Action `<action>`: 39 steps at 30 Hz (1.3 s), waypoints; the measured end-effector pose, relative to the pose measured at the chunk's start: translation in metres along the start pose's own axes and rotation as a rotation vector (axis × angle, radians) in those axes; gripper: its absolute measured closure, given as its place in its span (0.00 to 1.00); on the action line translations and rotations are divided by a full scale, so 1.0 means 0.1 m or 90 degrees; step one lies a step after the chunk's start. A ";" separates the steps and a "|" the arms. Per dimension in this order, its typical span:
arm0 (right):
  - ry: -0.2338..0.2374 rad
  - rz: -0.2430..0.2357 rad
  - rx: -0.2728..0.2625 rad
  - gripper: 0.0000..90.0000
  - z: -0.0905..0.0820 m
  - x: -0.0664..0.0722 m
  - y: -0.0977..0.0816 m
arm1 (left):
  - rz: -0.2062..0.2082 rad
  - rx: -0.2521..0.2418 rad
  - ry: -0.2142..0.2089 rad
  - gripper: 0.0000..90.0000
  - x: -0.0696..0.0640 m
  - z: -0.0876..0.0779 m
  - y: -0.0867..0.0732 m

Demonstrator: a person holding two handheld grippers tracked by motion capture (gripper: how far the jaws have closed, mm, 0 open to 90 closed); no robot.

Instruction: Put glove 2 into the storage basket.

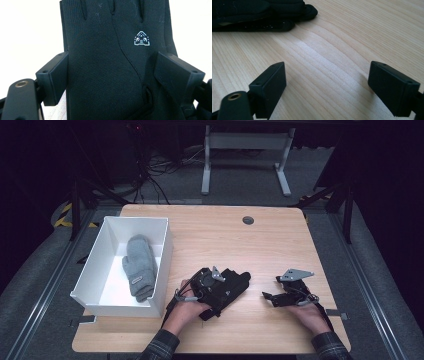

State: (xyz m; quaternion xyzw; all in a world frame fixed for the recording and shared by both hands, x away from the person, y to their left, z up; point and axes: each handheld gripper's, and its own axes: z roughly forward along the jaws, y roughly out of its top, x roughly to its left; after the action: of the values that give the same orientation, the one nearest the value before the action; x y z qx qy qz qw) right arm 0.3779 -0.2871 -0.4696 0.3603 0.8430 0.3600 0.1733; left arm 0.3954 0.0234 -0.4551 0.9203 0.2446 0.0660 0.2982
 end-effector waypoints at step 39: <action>-0.002 0.002 0.000 0.17 0.00 0.00 0.00 | -0.095 -0.033 -0.056 0.81 0.02 -0.40 0.13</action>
State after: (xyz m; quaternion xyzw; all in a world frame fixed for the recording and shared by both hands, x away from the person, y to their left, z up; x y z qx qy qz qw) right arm 0.3776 -0.2868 -0.4696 0.3619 0.8422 0.3597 0.1744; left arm 0.3921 0.0356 -0.4149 0.8936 0.2971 0.0094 0.3363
